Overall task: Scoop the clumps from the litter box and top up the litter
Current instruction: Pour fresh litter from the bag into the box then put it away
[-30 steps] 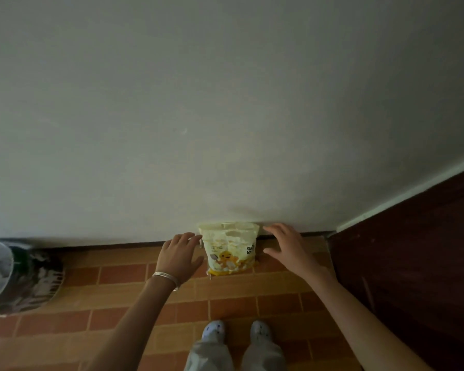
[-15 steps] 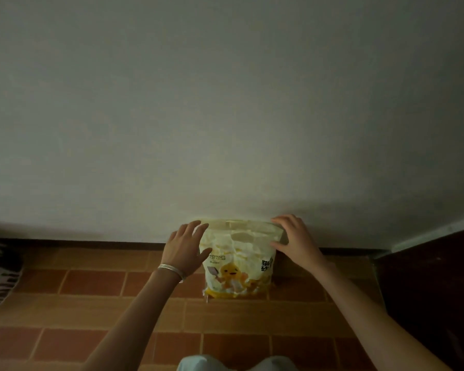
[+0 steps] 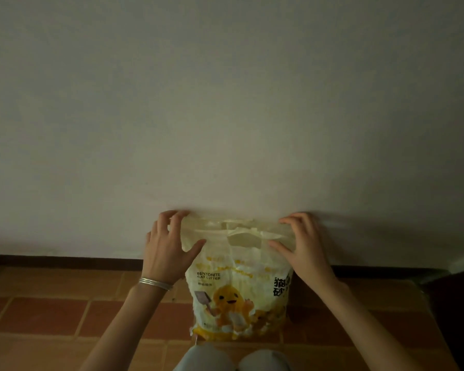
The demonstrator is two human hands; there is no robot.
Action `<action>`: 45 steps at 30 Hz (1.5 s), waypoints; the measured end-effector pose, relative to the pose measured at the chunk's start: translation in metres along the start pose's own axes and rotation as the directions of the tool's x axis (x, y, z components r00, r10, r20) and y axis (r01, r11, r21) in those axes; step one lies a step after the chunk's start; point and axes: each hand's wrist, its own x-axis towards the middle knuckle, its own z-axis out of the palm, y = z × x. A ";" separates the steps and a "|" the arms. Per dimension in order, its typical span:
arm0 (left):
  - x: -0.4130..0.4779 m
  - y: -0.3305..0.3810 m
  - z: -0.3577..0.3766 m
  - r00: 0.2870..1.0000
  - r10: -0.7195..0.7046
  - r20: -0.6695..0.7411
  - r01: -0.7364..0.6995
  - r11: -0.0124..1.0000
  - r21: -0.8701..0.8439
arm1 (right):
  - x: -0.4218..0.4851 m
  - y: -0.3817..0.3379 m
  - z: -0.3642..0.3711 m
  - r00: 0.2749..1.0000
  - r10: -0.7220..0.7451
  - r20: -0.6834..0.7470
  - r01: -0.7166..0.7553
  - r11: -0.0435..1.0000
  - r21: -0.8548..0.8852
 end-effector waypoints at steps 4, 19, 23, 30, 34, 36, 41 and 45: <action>0.006 -0.002 0.007 0.997 0.045 -0.067 -0.049 0.997 -0.064 | 0.000 0.008 0.008 0.998 -0.037 -0.048 0.039 0.999 0.030; 0.001 0.007 -0.005 0.953 0.302 0.021 -0.303 0.947 0.105 | 0.002 0.003 -0.010 0.982 -0.001 0.191 -0.005 1.000 0.027; -0.003 0.012 -0.011 0.940 0.333 0.073 -0.338 0.938 0.076 | -0.002 -0.006 -0.012 0.979 -0.019 0.202 0.007 0.998 0.064; -0.031 0.029 -0.082 0.955 0.173 0.241 -0.169 0.985 -0.038 | -0.010 -0.068 -0.056 0.938 0.023 0.346 -0.085 0.983 0.165; -0.043 0.052 -0.144 0.942 0.021 0.334 0.014 0.995 -0.103 | -0.002 -0.112 -0.111 0.922 -0.029 0.386 -0.048 0.981 0.188; -0.036 0.066 -0.182 0.945 0.002 0.326 0.053 0.986 -0.159 | 0.014 -0.136 -0.145 0.929 -0.036 0.370 -0.034 0.983 0.181; 0.012 0.109 -0.293 0.967 0.011 0.253 0.045 0.975 -0.217 | 0.072 -0.205 -0.246 0.941 -0.048 0.335 -0.023 0.979 0.204; 0.055 0.144 -0.394 0.977 0.068 0.201 -0.017 0.969 -0.246 | 0.118 -0.269 -0.331 0.955 -0.045 0.292 -0.048 0.951 0.305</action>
